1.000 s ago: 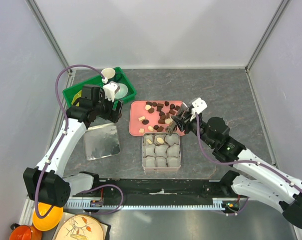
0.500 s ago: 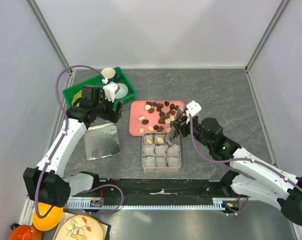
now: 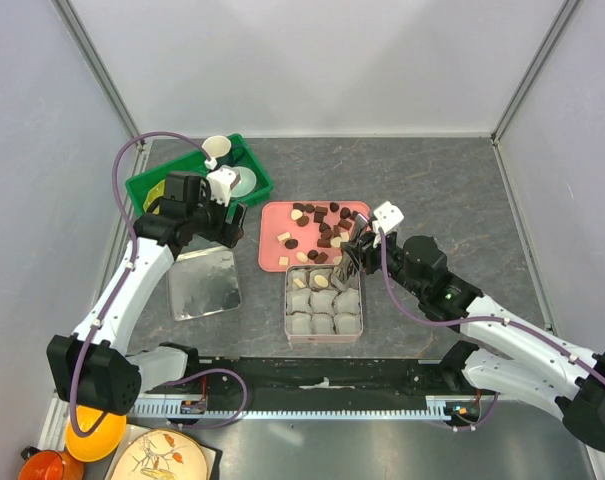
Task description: Pack the chocolate
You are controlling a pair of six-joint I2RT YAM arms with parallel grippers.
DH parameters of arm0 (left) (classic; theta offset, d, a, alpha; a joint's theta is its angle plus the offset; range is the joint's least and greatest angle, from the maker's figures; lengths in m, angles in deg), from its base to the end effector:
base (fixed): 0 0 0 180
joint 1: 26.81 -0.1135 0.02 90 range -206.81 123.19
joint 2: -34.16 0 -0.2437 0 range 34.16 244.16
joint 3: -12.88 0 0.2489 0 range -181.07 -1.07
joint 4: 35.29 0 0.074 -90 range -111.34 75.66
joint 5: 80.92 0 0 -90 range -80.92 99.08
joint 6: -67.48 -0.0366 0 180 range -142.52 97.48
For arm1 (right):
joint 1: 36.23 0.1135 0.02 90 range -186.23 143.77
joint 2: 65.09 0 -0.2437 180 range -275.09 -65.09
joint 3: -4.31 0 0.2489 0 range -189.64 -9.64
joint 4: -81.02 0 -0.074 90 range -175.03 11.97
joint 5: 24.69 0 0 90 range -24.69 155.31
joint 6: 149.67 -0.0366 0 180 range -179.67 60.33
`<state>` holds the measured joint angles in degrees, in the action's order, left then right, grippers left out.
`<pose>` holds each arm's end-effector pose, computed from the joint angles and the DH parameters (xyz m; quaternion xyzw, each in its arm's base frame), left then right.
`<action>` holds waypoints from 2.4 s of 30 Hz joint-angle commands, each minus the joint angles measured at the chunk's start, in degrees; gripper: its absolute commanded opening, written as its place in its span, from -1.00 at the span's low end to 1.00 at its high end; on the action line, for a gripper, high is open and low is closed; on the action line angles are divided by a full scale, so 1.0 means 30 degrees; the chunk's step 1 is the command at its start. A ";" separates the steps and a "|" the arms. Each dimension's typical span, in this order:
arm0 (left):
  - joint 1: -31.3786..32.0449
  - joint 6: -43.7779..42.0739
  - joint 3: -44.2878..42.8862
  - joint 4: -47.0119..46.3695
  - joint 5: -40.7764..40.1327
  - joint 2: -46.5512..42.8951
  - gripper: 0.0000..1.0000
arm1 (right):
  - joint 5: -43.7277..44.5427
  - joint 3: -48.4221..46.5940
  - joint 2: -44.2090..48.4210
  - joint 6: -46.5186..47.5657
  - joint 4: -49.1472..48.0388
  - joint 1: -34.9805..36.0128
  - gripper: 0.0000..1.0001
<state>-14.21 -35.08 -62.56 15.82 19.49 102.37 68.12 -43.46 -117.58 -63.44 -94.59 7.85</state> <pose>0.2481 -0.0622 0.2949 0.2343 0.8866 -0.0836 0.3901 0.1656 0.1579 0.2688 -0.2472 0.7197 0.2459 0.6004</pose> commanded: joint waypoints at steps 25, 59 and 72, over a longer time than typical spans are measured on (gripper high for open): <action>-0.0098 -0.0589 -0.0068 -0.0407 -0.0278 -0.0791 0.80 | -0.0087 -0.1556 0.0593 0.0318 -0.1613 -0.0014 -0.23; -0.0099 -0.0648 0.0049 -0.0524 -0.0688 -0.0850 0.81 | 0.1437 -0.9907 -1.5930 0.0497 -1.0816 -0.1127 0.03; -0.0099 -0.0707 0.0078 -0.0524 -0.0718 -0.0879 0.81 | 0.1202 -0.9966 -1.7542 0.0348 -1.1432 -0.1537 0.03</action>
<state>-14.26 -35.34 -62.54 15.80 18.14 101.12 72.69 -70.87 -169.34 -61.61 -124.84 3.65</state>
